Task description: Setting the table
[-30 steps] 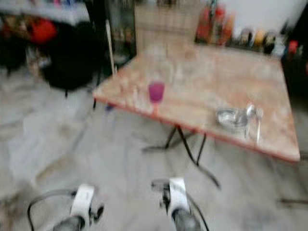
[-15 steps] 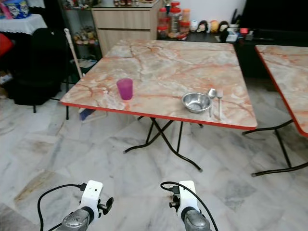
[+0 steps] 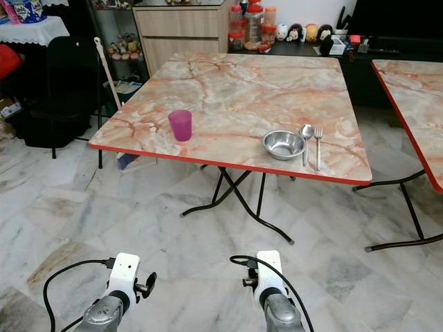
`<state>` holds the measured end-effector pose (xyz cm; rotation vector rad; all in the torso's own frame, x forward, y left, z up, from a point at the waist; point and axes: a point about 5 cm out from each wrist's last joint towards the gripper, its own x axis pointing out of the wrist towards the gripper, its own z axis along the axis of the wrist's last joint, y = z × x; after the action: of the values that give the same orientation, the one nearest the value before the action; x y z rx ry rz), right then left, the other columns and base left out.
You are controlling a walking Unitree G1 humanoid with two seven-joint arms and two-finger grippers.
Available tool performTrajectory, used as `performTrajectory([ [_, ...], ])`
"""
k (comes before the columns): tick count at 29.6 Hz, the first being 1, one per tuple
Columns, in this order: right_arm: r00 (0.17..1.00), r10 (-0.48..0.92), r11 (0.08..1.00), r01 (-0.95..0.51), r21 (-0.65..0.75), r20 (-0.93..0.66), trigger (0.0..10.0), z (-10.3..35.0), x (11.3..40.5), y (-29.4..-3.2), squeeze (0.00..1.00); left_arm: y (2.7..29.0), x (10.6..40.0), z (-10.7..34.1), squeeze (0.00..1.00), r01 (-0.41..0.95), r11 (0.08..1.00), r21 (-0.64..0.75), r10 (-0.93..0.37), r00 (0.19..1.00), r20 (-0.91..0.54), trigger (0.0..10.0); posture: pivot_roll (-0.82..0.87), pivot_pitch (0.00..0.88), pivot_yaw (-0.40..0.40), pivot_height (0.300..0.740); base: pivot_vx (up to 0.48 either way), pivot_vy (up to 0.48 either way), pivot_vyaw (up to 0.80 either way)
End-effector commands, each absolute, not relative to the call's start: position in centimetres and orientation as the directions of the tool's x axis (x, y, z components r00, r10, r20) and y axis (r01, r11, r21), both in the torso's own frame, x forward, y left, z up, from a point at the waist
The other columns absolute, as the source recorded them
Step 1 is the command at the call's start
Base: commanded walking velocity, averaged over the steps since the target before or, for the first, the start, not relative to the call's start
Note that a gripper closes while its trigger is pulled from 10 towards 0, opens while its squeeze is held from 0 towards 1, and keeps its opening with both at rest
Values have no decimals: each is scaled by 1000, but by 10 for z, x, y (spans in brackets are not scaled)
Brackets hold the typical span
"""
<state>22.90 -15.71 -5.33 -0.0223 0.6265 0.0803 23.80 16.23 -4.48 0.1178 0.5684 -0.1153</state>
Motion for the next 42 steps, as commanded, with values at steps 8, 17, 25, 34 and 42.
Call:
performTrajectory([
  [8, 929, 135, 969, -196, -149, -343, 10000, -20, 257, -148, 0, 172, 233, -47, 0, 117, 989, 96, -45, 833, -551, 10000, 61, 0, 53, 740, 0, 0, 0],
  [17, 976, 212, 958, -218, -186, -54, 10000, 25, 284, -129, 0, 168, 211, -66, 0, 237, 967, 92, -109, 715, -690, 10000, 48, 0, 56, 740, 0, 0, 0],
  [25, 975, 222, 964, -215, -158, 30, 10000, 44, 298, -116, 0, 160, 198, -75, 0, 322, 942, 97, -146, 651, -745, 10000, 35, 0, 52, 740, 0, 0, 0],
  [34, 975, 219, 969, -215, -124, 20, 10000, 48, 304, -107, 0, 155, 200, -75, 0, 329, 940, 97, -151, 650, -745, 10000, 44, 0, 35, 740, 0, 0, 0],
  [42, 975, 215, 971, -208, -113, 52, 10000, 56, 310, -106, 0, 155, 202, -73, 0, 316, 944, 90, -150, 658, -738, 10000, 50, 0, 30, 740, 35, 0, -373],
])
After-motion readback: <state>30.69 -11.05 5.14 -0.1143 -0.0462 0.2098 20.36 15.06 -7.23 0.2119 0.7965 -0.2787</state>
